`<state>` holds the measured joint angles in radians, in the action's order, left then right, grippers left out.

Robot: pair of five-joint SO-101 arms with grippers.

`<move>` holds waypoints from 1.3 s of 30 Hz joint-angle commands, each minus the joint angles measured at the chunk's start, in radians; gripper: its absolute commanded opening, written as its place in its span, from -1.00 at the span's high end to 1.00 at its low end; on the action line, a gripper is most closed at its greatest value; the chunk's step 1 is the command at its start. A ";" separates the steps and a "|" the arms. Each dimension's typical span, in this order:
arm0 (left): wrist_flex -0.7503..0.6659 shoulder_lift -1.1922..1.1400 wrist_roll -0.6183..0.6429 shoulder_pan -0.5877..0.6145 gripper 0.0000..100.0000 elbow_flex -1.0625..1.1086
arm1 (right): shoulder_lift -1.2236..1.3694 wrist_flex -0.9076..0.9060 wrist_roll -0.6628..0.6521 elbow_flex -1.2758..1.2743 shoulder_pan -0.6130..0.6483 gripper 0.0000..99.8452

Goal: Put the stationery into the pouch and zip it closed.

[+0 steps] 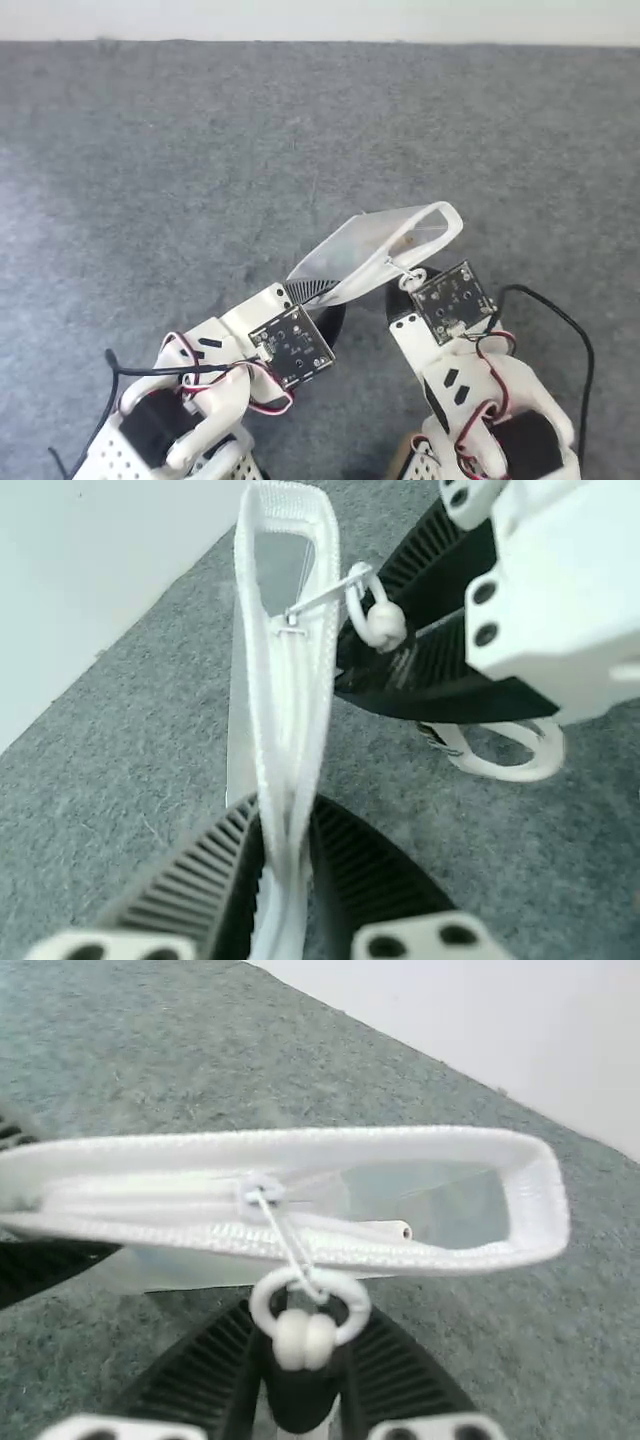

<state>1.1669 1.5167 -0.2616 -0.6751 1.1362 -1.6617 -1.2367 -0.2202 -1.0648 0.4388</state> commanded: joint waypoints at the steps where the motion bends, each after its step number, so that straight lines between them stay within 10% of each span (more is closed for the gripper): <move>1: -0.009 -0.003 0.020 0.017 0.98 -0.002 | -0.018 -0.025 -0.034 0.098 -0.010 0.99; 17: -0.103 -0.011 0.140 0.011 0.60 -0.064 | -0.018 -0.067 -0.043 0.118 -0.004 0.99; 39: -0.221 -0.005 0.104 -0.040 0.98 0.038 | -0.071 -0.070 -0.043 0.130 -0.013 0.99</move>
<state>0.9459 1.5029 -0.1465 -0.7043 1.1853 -1.6878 -1.2996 -0.2493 -1.0065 0.4388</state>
